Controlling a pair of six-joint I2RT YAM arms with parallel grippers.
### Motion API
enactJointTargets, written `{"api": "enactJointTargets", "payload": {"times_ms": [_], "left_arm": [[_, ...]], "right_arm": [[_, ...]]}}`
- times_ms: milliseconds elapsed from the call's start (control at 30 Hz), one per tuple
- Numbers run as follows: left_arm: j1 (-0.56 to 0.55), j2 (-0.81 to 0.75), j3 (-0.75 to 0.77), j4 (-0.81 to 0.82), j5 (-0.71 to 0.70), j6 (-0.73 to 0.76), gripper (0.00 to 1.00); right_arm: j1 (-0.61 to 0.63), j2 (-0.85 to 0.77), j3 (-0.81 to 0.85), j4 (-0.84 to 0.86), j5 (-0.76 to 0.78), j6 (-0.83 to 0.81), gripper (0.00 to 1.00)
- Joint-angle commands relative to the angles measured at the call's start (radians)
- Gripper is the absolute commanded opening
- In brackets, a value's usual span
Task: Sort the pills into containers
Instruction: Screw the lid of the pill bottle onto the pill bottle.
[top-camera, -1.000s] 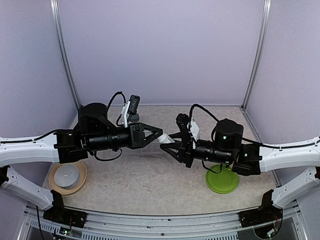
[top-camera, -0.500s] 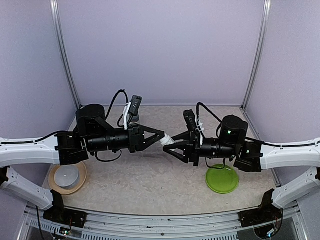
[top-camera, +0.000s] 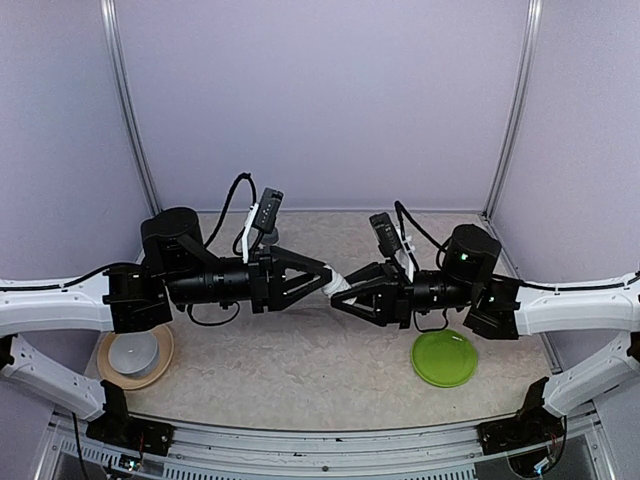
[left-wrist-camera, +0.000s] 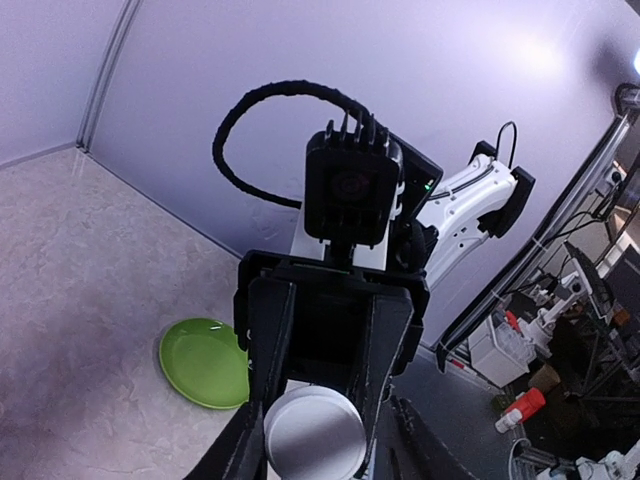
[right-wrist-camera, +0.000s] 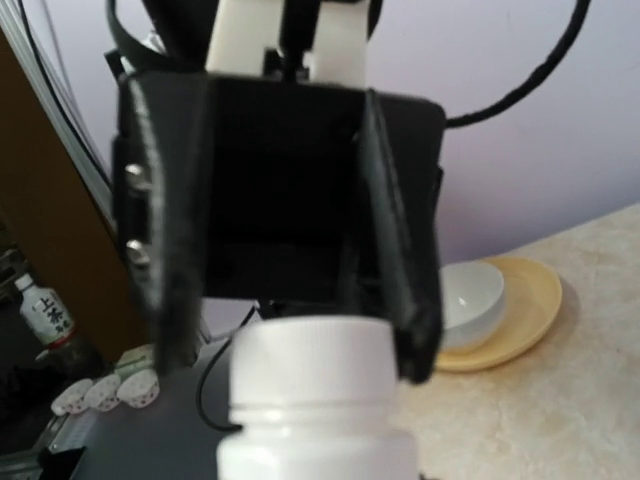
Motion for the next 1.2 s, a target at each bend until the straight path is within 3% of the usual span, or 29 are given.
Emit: {"api": "enactJointTargets", "payload": {"times_ms": [0, 433, 667, 867, 1167], "left_arm": [[-0.002, -0.012, -0.008, -0.018, -0.038, 0.002, 0.47], [0.02, -0.037, -0.011, -0.054, -0.134, -0.081, 0.83], [0.047, -0.02, -0.025, -0.054, -0.123, -0.144, 0.95], [0.057, 0.012, -0.011, -0.069, -0.108, -0.18, 0.98], [0.057, 0.082, 0.026, -0.091, -0.072, -0.206, 0.95]], "right_arm": [[0.005, -0.004, 0.01, -0.069, 0.04, -0.039, 0.1], [0.019, -0.054, 0.022, -0.241, 0.265, -0.241, 0.1], [0.052, -0.064, 0.038, -0.304, 0.367, -0.326, 0.1], [0.08, -0.082, 0.05, -0.359, 0.473, -0.403, 0.1], [0.112, -0.127, 0.052, -0.415, 0.617, -0.492, 0.1]]}}
